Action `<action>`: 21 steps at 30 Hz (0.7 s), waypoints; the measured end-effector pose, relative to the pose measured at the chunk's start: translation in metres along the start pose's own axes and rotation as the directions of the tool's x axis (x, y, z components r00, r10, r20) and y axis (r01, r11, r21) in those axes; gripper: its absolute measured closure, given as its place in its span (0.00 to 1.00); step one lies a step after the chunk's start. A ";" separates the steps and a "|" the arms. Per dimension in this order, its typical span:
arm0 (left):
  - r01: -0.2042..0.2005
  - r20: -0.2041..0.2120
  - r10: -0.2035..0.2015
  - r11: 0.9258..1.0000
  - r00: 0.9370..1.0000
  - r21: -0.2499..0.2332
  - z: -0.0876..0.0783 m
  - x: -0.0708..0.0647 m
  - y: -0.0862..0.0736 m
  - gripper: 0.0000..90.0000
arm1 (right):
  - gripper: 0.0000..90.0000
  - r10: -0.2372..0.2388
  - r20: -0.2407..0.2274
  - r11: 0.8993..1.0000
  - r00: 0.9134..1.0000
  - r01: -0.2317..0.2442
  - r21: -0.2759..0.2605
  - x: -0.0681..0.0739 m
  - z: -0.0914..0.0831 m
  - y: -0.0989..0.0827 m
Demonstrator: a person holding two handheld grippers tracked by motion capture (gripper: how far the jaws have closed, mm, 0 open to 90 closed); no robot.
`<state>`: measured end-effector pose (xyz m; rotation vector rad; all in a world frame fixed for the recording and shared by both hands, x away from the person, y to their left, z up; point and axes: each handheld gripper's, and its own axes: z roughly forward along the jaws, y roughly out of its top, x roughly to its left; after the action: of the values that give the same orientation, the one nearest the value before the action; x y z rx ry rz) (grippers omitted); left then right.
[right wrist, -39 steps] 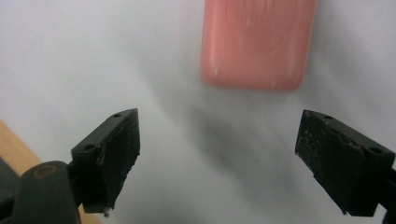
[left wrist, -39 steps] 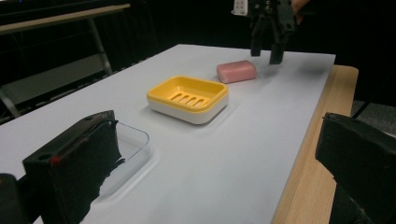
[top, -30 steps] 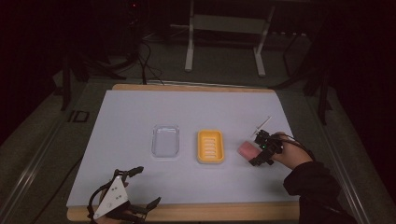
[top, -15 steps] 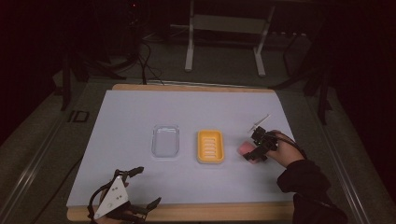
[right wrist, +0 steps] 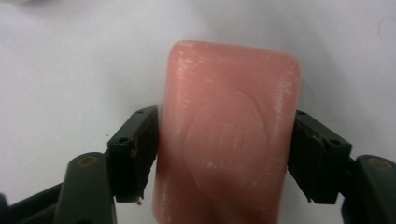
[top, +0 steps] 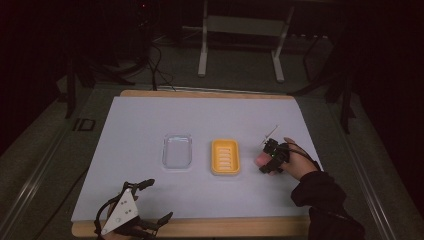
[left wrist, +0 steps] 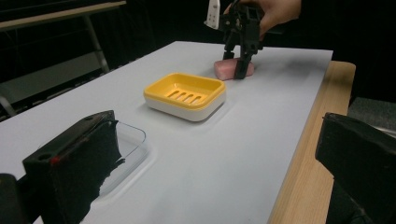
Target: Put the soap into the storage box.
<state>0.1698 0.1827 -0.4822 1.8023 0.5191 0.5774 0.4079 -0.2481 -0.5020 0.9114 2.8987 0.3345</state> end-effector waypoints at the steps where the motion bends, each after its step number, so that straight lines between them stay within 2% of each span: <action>1: 0.000 0.001 0.000 1.000 1.000 0.000 0.000 0.000 0.000 0.00 | 0.38 -0.007 0.005 1.000 1.000 0.007 0.003 0.001 0.000 0.001; 2: 0.000 0.002 0.000 1.000 1.000 0.002 0.000 0.000 0.000 0.01 | 0.41 -0.008 0.008 1.000 1.000 0.008 0.003 0.003 0.000 0.001; 4: 0.000 0.003 0.000 1.000 1.000 0.001 0.001 0.000 0.000 0.00 | 0.41 0.018 0.013 1.000 1.000 -0.019 0.010 0.004 -0.001 0.001; 7: 0.000 0.001 0.000 1.000 1.000 0.001 0.000 0.000 0.000 0.01 | 0.42 0.073 0.037 0.997 0.997 -0.075 0.032 0.007 -0.002 0.003; 9: 0.000 -0.001 0.000 1.000 1.000 0.002 0.000 0.000 0.000 0.00 | 0.42 0.074 0.065 0.996 0.995 -0.077 0.054 0.011 -0.003 0.006; 10: 0.001 -0.001 -0.001 1.000 1.000 0.002 0.000 0.000 0.000 0.00 | 0.42 0.085 0.076 0.993 0.993 -0.091 0.073 0.012 -0.003 0.007; 13: 0.000 0.000 0.000 1.000 1.000 0.001 0.000 0.000 0.000 0.01 | 0.42 0.134 0.088 0.987 0.987 -0.141 0.082 0.012 -0.007 0.008; 15: -0.001 0.000 0.001 1.000 1.000 0.003 0.000 0.000 0.000 0.01 | 0.42 0.168 0.097 0.982 0.981 -0.175 0.073 0.013 -0.011 0.008; 19: 0.000 0.001 0.000 1.000 1.000 0.003 0.001 0.000 0.000 0.01 | 0.42 0.251 0.096 0.965 0.963 -0.257 0.054 0.015 -0.022 0.007; 20: 0.000 0.001 0.000 1.000 1.000 0.003 0.001 0.000 0.000 0.00 | 0.42 0.251 0.096 0.965 0.963 -0.257 0.054 0.015 -0.022 0.007; 21: 0.000 0.000 0.000 1.000 1.000 0.003 0.001 0.000 0.000 0.00 | 0.42 0.294 0.105 0.954 0.950 -0.298 0.026 0.017 -0.031 0.007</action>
<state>0.1701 0.1819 -0.4824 1.8053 0.5201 0.5765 0.3934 -0.2379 -0.4705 1.3333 2.6856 0.2398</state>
